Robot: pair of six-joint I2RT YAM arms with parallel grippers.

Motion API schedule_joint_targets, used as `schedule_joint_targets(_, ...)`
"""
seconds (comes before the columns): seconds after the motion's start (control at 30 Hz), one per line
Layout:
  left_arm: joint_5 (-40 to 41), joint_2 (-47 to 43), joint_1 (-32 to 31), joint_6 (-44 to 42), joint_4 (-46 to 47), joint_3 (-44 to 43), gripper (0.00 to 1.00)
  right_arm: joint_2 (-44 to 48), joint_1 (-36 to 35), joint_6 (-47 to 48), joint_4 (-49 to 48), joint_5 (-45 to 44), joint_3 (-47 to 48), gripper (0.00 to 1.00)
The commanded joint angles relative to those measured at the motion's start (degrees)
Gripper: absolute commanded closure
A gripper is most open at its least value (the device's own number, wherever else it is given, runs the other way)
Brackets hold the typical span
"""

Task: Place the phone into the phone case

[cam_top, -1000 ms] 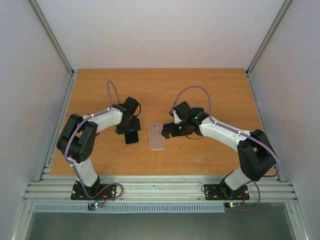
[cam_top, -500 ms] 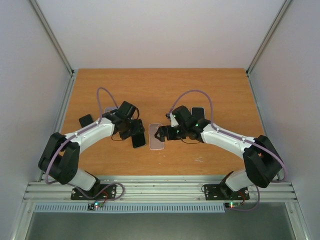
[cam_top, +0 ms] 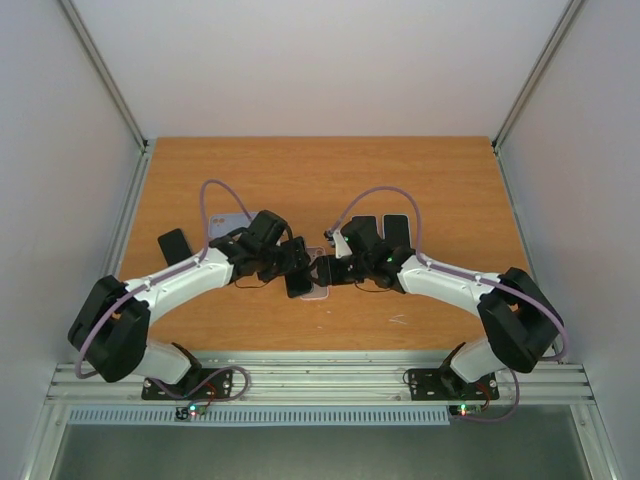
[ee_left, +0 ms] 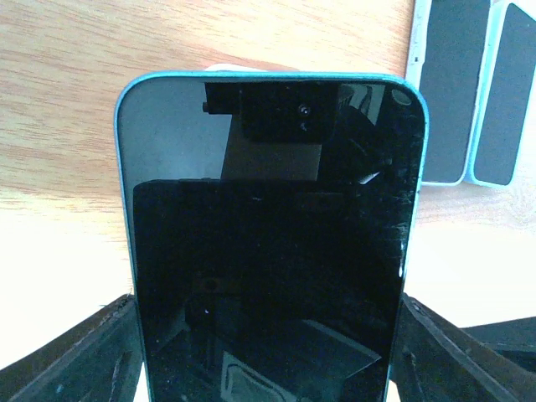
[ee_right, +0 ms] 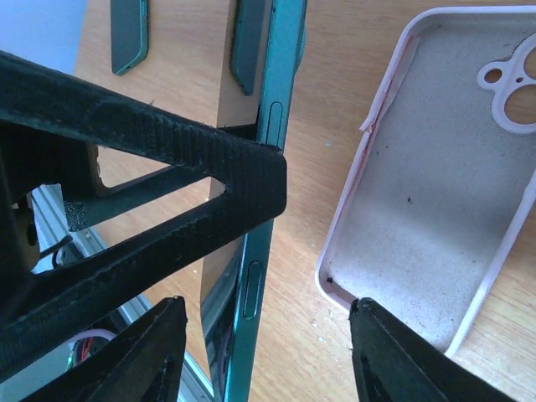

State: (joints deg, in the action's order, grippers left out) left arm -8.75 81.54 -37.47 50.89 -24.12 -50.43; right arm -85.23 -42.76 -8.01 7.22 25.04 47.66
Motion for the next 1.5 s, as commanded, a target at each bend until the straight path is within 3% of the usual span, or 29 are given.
schedule_joint_targets(0.0,-0.8,-2.3,-0.9,2.3,7.2,0.8,0.35,-1.2,-0.5,-0.8,-4.1,1.0,-0.9,0.47)
schedule_joint_targets(0.3,-1.0,-3.5,-2.2,2.0,9.0,2.5,0.35,-1.9,-0.5,-1.9,-6.7,2.1,-1.3,0.72)
schedule_joint_targets(0.53,-1.2,-5.5,-2.2,1.0,11.8,5.2,0.33,-1.7,-0.5,-2.9,-7.0,3.0,-1.4,0.98)
schedule_joint_targets(0.63,0.5,-7.3,-2.3,0.3,12.1,6.3,0.29,-1.3,-0.4,-3.2,-7.0,3.1,-1.4,0.99)
schedule_joint_targets(0.8,3.6,-9.6,-2.1,-0.5,10.7,7.2,0.1,-0.4,-0.1,-3.0,-5.4,1.6,-0.9,0.99)
schedule_joint_targets(0.93,4.8,-11.4,-1.2,-1.0,10.2,8.1,0.02,-0.8,0.8,-2.2,-1.2,-0.4,0.1,0.99)
schedule_joint_targets(1.17,2.7,-12.1,1.2,-2.2,11.1,10.3,0.01,-3.1,2.3,-4.8,1.3,-1.7,1.1,0.99)
schedule_joint_targets(1.47,-3.7,-6.7,3.3,-0.4,19.1,13.3,0.01,-7.1,3.1,-7.9,0.6,-1.1,4.0,0.99)
